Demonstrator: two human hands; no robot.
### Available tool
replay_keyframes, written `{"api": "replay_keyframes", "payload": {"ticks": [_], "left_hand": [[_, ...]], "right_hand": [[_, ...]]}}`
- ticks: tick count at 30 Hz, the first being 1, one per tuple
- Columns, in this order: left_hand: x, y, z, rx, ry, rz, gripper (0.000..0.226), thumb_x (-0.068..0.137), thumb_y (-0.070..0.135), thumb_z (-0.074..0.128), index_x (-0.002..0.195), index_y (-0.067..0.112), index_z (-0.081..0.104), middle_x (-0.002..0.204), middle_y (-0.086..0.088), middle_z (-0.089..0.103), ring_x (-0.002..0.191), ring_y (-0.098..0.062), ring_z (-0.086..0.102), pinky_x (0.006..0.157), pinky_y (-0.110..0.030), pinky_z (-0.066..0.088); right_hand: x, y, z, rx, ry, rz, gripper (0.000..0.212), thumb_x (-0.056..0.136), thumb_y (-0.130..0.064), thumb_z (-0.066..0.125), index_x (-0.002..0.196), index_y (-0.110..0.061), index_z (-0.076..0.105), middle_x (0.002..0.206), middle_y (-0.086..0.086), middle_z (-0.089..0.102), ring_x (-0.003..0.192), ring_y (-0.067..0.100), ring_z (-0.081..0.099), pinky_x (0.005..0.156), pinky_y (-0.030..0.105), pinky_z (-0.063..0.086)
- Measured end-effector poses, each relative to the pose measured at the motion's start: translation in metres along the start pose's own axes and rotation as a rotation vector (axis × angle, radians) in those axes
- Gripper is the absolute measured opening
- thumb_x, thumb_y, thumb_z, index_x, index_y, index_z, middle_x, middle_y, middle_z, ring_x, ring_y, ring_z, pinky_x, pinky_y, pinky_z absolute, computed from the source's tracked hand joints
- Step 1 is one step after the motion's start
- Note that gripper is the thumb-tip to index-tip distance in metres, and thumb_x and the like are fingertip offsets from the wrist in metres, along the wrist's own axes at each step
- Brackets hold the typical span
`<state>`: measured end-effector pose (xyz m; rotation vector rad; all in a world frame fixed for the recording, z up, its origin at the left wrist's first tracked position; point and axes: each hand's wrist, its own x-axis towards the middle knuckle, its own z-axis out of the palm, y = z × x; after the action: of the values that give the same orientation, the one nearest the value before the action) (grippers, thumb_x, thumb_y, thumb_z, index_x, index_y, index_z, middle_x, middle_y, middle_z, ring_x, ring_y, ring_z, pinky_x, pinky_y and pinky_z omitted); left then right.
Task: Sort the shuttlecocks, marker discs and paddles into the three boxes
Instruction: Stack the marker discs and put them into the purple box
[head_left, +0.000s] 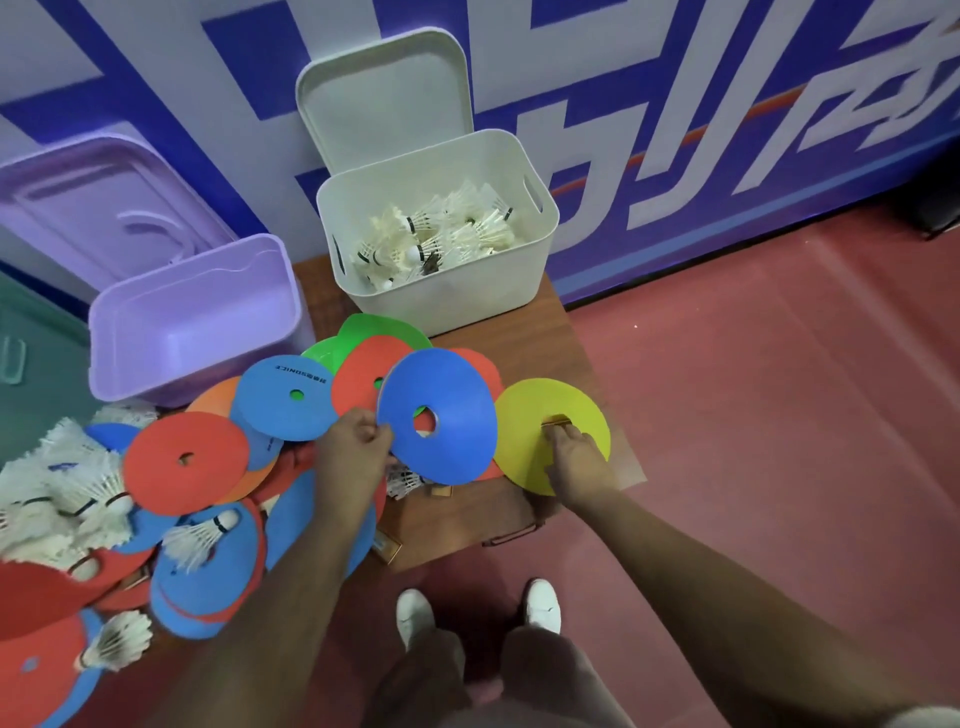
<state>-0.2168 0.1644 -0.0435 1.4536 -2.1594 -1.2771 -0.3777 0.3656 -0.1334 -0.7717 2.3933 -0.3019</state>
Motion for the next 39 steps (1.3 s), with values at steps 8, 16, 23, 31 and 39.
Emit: {"api": "replay_keyframes", "payload": {"ticks": [8,16,23,31,39], "left_hand": [[-0.006,0.005,0.004,0.017,0.041,0.023,0.018,0.089,0.01,0.054,0.075,0.0,0.05,0.068,-0.018,0.063,0.056,-0.01,0.07,0.058,-0.039,0.056],[-0.012,-0.003,0.008,0.008,0.055,-0.054,0.018,0.087,0.01,0.056,0.072,0.002,0.049,0.063,-0.017,0.059,0.056,-0.01,0.069,0.063,-0.046,0.057],[-0.013,0.0,-0.001,-0.056,0.14,-0.043,0.022,0.086,0.01,0.055,0.068,0.005,0.043,0.052,0.0,0.051,0.054,-0.008,0.067,0.065,-0.046,0.059],[0.003,0.017,-0.043,-0.265,0.233,-0.095,0.012,0.09,0.007,0.058,0.083,-0.002,0.055,0.077,-0.022,0.068,0.066,-0.024,0.072,0.071,-0.041,0.06],[0.001,0.001,-0.119,-0.677,0.259,-0.184,0.009,0.096,0.002,0.053,0.088,0.006,0.053,0.084,-0.018,0.064,0.056,-0.015,0.065,0.05,-0.02,0.055]], "right_hand": [[-0.002,0.004,-0.031,0.114,0.086,-0.049,0.042,0.091,-0.026,0.063,0.127,-0.006,0.055,0.125,0.011,0.052,0.113,0.03,0.055,0.093,0.039,0.047],[-0.014,0.005,-0.017,0.063,0.001,0.017,0.037,0.089,0.002,0.051,0.124,0.0,0.042,0.123,0.021,0.057,0.109,0.036,0.058,0.075,0.037,0.042],[-0.024,-0.032,-0.09,0.598,0.299,-0.132,0.096,0.072,-0.06,0.073,0.145,-0.015,0.031,0.144,0.004,0.043,0.133,0.02,0.04,0.109,0.039,0.037],[-0.03,-0.13,-0.144,1.291,-0.075,-0.205,0.054,0.08,-0.041,0.067,0.122,-0.012,0.051,0.091,0.007,0.064,0.074,0.016,0.056,0.061,0.027,0.044],[-0.01,-0.207,-0.104,0.963,0.075,-0.177,0.021,0.084,-0.02,0.047,0.091,-0.012,0.066,0.094,0.012,0.071,0.088,0.03,0.067,0.079,0.051,0.057]]}}
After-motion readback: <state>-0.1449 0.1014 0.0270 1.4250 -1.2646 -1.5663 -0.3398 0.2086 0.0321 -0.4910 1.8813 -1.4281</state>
